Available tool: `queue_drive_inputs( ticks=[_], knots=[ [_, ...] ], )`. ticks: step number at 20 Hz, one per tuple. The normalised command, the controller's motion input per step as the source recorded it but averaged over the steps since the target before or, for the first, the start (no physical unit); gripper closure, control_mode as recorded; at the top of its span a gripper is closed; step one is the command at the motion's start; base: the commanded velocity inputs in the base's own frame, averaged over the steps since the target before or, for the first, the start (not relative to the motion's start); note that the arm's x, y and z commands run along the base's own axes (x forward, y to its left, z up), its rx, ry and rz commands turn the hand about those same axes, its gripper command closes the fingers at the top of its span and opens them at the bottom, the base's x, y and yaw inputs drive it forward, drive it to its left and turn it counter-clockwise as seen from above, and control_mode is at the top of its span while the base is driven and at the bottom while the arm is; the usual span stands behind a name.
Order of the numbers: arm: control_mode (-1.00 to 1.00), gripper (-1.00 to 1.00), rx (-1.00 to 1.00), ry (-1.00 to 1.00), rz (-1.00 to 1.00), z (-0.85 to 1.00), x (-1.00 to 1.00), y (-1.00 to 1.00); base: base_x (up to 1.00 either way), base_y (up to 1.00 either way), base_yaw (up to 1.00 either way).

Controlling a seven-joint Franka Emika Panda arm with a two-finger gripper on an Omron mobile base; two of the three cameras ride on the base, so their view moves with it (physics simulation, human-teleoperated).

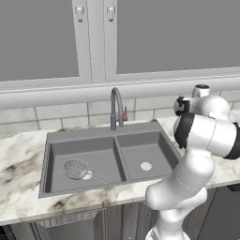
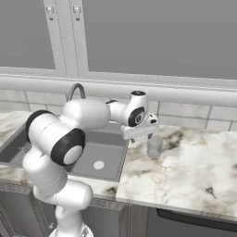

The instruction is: Place the strainer in the left basin and the glass cup in the right basin of the sink.

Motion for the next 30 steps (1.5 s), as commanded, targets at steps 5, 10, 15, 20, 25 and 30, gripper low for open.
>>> queue_drive_inputs(
  ticks=[5,10,15,20,25,30],
  knots=[
    [-1.00,-1.00,0.01,0.00,0.00,0.01,0.16,-0.31,0.00,0.00,0.00],
    [-1.00,-1.00,0.00,-0.01,0.01,0.00,0.16,-0.15,0.00,0.00,0.00],
    [-1.00,-1.00,0.00,-0.02,0.01,-0.03,0.16,-0.10,0.00,0.00,0.00],
    [-1.00,-1.00,0.00,0.00,0.00,-0.21,0.14,-0.03,0.00,0.00,0.00],
    [-1.00,-1.00,0.00,0.00,0.00,-0.28,0.11,0.00,0.00,0.00,0.00],
    [-1.00,-1.00,0.00,0.00,0.00,-0.13,0.21,-0.03,0.00,0.00,0.00]
  ],
)
